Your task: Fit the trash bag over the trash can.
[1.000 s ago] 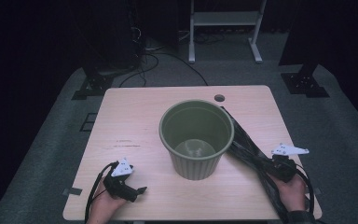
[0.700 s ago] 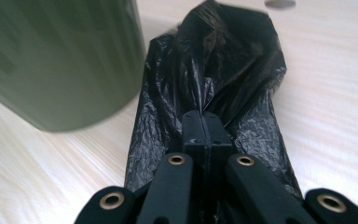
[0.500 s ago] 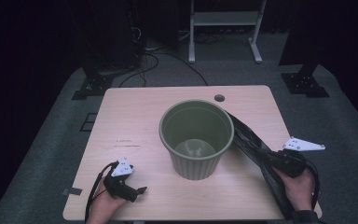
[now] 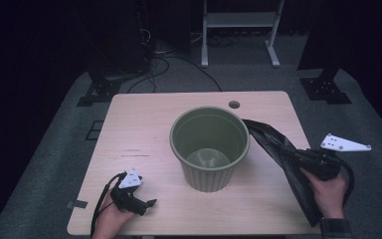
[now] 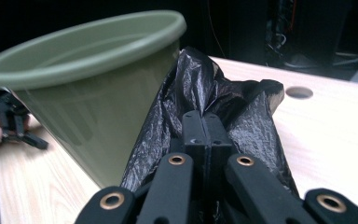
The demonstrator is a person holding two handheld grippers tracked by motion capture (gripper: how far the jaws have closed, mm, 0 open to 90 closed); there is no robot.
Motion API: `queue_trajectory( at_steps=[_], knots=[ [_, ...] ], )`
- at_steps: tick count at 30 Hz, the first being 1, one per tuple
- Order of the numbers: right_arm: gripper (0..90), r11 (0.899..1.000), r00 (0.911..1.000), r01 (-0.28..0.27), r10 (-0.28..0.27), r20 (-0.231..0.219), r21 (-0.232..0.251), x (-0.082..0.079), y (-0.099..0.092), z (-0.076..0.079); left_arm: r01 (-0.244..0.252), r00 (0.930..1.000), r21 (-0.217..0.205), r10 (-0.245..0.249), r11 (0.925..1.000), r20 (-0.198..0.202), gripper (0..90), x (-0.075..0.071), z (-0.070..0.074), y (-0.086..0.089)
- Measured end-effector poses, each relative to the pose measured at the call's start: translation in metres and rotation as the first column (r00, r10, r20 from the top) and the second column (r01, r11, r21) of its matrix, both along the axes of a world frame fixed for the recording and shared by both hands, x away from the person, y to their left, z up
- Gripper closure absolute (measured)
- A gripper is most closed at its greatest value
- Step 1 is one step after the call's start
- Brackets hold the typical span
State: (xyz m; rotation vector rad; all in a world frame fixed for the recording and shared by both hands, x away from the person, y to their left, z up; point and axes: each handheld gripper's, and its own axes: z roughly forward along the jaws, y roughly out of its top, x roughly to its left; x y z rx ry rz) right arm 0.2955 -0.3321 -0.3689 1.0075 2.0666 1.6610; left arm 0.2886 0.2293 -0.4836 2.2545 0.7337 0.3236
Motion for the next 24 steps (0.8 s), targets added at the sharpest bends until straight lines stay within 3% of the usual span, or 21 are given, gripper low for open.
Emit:
queue_trajectory(
  at_steps=[12, 24],
  knots=[
    [90.0, 0.998, 0.9959, -0.03, 0.025, 0.087, 0.052, 0.001, -0.008, 0.052, 0.001, 1.0, 0.0, -0.001, 1.0, -0.001, 0.0, 0.0, 0.0, 0.0],
    [90.0, 0.996, 0.9826, -0.057, 0.045, 0.18, 0.062, 0.002, -0.004, 0.107, 0.002, 1.0, 0.0, -0.002, 1.0, -0.001, 0.0, 0.0, 0.0, 0.0]
  ],
)
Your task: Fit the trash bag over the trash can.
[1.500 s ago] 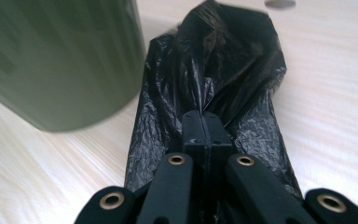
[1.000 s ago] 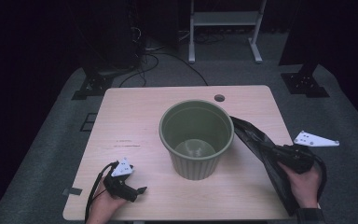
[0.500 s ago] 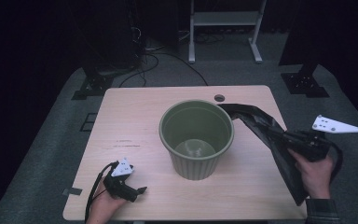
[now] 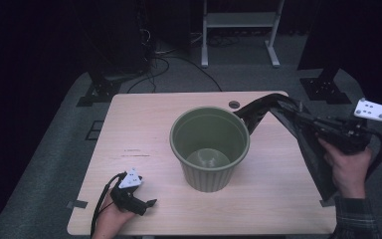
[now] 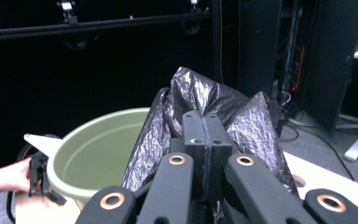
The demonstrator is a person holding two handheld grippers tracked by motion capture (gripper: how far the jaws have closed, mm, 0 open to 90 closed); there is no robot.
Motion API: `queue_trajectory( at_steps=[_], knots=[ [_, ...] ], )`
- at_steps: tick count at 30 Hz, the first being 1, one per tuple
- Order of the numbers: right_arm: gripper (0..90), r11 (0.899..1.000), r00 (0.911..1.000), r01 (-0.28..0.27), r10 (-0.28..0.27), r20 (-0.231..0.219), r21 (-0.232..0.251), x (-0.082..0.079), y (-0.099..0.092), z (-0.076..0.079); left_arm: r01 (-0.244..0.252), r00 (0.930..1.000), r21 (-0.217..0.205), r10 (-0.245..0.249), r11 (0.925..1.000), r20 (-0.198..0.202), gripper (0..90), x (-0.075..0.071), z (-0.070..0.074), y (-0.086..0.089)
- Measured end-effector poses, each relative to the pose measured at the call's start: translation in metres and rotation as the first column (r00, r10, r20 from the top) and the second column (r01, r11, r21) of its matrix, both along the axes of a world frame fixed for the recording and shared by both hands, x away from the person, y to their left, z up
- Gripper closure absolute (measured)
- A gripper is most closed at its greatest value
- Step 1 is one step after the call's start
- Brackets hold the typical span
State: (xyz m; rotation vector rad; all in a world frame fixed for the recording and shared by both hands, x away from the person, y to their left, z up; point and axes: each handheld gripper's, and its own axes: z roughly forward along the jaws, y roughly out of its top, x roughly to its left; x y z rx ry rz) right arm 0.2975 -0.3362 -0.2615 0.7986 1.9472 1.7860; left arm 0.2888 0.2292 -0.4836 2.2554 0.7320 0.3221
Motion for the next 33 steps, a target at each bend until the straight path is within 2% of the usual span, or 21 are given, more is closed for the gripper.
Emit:
queue_trajectory(
  at_steps=[1, 3, 9, 11, 15, 19, 20, 25, 26, 33],
  knots=[
    [90.0, 1.0, 0.9999, -0.004, 0.004, 0.016, 0.0, 0.001, 0.001, 0.01, 0.0, 1.0, 0.0, 0.0, 1.0, 0.0, 0.0, 0.0, 0.0, 0.0],
    [90.0, 1.0, 0.9998, -0.005, 0.005, 0.021, 0.0, 0.001, 0.001, 0.013, 0.0, 1.0, 0.0, 0.0, 1.0, 0.0, 0.0, 0.0, 0.0, 0.0],
    [90.0, 0.999, 0.9963, -0.035, 0.033, 0.079, 0.02, 0.0, 0.007, 0.042, 0.001, 1.0, -0.001, -0.001, 1.0, 0.001, 0.0, 0.0, 0.0, 0.0],
    [90.0, 0.999, 0.9958, -0.041, 0.038, 0.083, 0.026, 0.0, 0.007, 0.045, 0.001, 1.0, 0.0, -0.001, 1.0, 0.001, 0.0, 0.0, 0.0, 0.0],
    [90.0, 0.995, 0.9904, -0.083, 0.077, 0.115, 0.056, -0.002, 0.013, 0.061, 0.001, 1.0, 0.0, -0.001, 1.0, 0.001, 0.0, 0.0, 0.0, 0.0],
    [90.0, 0.993, 0.9868, -0.1, 0.091, 0.134, 0.062, -0.005, 0.017, 0.071, 0.002, 1.0, -0.001, -0.002, 1.0, 0.001, 0.0, 0.0, 0.0, 0.0],
    [90.0, 0.993, 0.9845, -0.106, 0.097, 0.147, 0.057, -0.007, 0.019, 0.078, 0.001, 1.0, -0.002, -0.001, 1.0, 0.001, 0.0, 0.0, 0.0, 0.0],
    [90.0, 0.989, 0.9792, -0.134, 0.122, 0.162, 0.068, -0.011, 0.024, 0.087, 0.002, 1.0, 0.0, -0.002, 1.0, 0.0, 0.0, 0.001, 0.0, 0.0],
    [90.0, 0.985, 0.9764, -0.156, 0.142, 0.163, 0.077, -0.014, 0.026, 0.086, 0.002, 1.0, -0.001, -0.002, 1.0, 0.001, 0.0, 0.001, 0.0, 0.0],
    [90.0, 0.978, 0.9736, -0.191, 0.178, 0.142, 0.08, -0.016, 0.033, 0.074, 0.001, 1.0, -0.001, -0.001, 1.0, 0.0, 0.0, 0.001, 0.0, 0.0]
  ],
)
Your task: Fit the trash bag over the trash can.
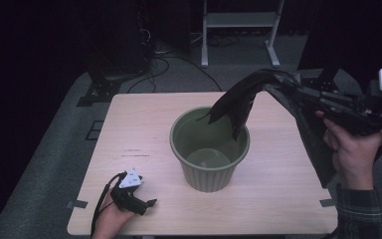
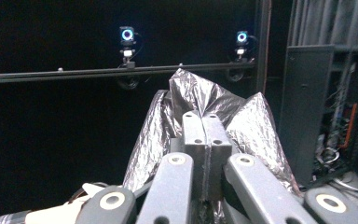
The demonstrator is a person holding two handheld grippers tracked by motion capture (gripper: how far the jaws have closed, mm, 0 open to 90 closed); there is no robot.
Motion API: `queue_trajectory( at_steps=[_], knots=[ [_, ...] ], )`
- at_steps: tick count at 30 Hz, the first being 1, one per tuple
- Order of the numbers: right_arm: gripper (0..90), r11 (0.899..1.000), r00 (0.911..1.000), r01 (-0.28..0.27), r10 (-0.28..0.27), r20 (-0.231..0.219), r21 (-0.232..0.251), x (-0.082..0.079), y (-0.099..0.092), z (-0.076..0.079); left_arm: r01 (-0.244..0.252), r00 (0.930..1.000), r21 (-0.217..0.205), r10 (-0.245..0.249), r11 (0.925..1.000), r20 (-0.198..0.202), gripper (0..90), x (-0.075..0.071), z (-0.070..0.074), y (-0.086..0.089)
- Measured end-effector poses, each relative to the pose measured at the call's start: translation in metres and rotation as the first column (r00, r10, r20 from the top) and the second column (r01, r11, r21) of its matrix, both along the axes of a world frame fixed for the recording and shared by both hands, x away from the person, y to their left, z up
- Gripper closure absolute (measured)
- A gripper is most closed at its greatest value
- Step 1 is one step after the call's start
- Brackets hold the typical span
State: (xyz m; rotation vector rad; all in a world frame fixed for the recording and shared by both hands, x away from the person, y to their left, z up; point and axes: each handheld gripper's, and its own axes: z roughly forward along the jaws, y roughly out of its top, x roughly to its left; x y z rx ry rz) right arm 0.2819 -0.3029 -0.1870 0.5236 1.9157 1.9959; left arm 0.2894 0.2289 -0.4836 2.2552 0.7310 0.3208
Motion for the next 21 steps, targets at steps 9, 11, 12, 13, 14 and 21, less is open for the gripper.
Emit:
queue_trajectory(
  at_steps=[9, 11, 12, 13, 14, 21],
  knots=[
    [90.0, 0.999, 0.9959, -0.037, 0.034, -0.084, -0.04, 0.016, 0.022, -0.037, -0.001, 1.0, -0.001, 0.001, 1.0, 0.0, 0.0, 0.0, 0.0, 0.0],
    [90.0, 0.997, 0.9938, -0.036, 0.03, -0.107, -0.062, 0.022, 0.03, -0.048, 0.0, 1.0, 0.0, 0.0, 1.0, -0.001, 0.0, 0.0, 0.0, 0.0],
    [90.0, 0.997, 0.9929, -0.037, 0.029, -0.115, -0.071, 0.024, 0.032, -0.052, 0.0, 1.0, 0.0, 0.0, 1.0, -0.001, 0.0, 0.0, 0.0, 0.0],
    [90.0, 0.996, 0.9905, -0.046, 0.036, -0.133, -0.072, 0.028, 0.036, -0.058, 0.0, 1.0, 0.0, 0.0, 1.0, -0.001, 0.0, 0.0, 0.0, 0.0],
    [90.0, 0.996, 0.989, -0.053, 0.042, -0.142, -0.077, 0.031, 0.04, -0.062, 0.0, 1.0, 0.0, 0.0, 1.0, -0.001, 0.0, 0.0, 0.0, 0.0],
    [90.0, 0.988, 0.9786, -0.093, 0.067, -0.194, -0.126, 0.05, 0.072, -0.085, 0.0, 1.0, 0.0, 0.0, 1.0, -0.001, 0.0, 0.0, 0.0, 0.0]
  ],
)
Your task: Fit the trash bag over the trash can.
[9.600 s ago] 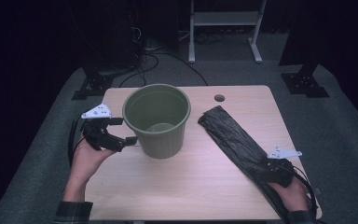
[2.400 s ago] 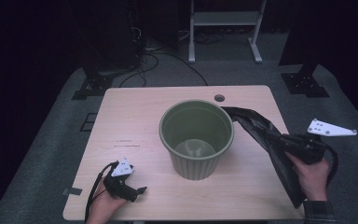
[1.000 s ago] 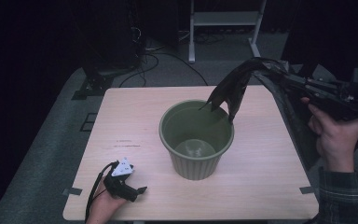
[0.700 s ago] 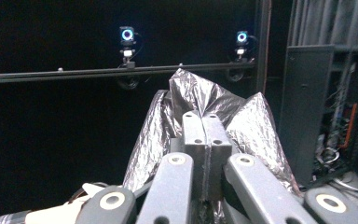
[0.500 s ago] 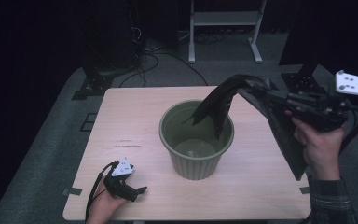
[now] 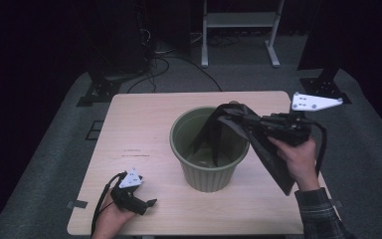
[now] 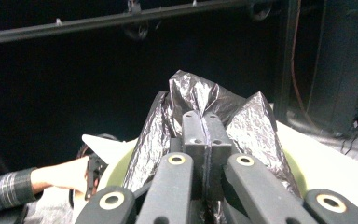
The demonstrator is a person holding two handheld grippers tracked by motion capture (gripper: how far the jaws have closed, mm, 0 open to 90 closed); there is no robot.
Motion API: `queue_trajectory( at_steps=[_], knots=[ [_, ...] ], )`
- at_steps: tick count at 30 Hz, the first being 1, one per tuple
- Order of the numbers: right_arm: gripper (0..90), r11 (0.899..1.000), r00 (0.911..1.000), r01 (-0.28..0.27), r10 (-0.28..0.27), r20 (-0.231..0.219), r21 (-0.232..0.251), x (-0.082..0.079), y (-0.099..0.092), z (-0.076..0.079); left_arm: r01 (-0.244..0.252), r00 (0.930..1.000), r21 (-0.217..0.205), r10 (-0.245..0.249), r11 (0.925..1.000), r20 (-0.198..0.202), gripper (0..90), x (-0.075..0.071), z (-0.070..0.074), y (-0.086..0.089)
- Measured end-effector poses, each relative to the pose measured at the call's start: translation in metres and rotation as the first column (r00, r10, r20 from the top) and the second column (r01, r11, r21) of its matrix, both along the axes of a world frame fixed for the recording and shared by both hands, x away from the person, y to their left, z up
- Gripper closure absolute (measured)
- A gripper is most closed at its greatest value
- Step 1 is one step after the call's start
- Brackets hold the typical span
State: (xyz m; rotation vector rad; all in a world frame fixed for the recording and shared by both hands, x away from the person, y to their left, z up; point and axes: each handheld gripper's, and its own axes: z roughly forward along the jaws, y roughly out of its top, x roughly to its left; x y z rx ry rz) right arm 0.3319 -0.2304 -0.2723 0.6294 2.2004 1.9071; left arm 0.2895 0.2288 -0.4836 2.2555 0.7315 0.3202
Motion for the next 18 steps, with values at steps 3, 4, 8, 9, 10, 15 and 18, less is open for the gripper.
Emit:
queue_trajectory(
  at_steps=[3, 4, 8, 9, 10, 15, 18],
  knots=[
    [89.9, 0.999, 0.9998, -0.008, 0.007, -0.018, -0.035, 0.007, 0.014, -0.006, 0.0, 1.0, 0.0, 0.0, 1.0, 0.0, 0.0, 0.0, 0.0, 0.0],
    [89.8, 0.999, 0.9997, -0.009, 0.008, -0.023, -0.04, 0.009, 0.017, -0.006, 0.0, 1.0, 0.0, 0.0, 1.0, 0.0, 0.0, 0.0, 0.0, 0.0],
    [89.6, 0.997, 0.9985, -0.024, 0.02, -0.051, -0.076, 0.02, 0.033, -0.008, 0.0, 1.0, -0.001, 0.0, 1.0, 0.001, 0.0, 0.0, 0.0, 0.0],
    [89.2, 0.996, 0.9981, -0.026, 0.02, -0.058, -0.09, 0.022, 0.037, -0.007, 0.0, 1.0, -0.001, 0.0, 1.0, 0.001, 0.0, 0.0, 0.0, 0.0],
    [87.8, 0.994, 0.9976, -0.03, 0.023, -0.065, -0.102, 0.025, 0.041, -0.007, 0.0, 1.0, -0.001, 0.0, 1.0, 0.001, 0.0, 0.0, 0.0, 0.0],
    [69.8, 0.994, 0.9979, -0.015, 0.007, -0.064, -0.111, 0.028, 0.048, -0.006, 0.001, 1.0, -0.001, -0.001, 1.0, 0.001, 0.0, 0.0, 0.0, 0.0],
    [63.3, 0.995, 0.9988, 0.002, -0.007, -0.049, -0.104, 0.026, 0.042, -0.005, 0.003, 1.0, 0.0, -0.003, 1.0, 0.0, 0.0, 0.0, 0.0, 0.0]
  ],
)
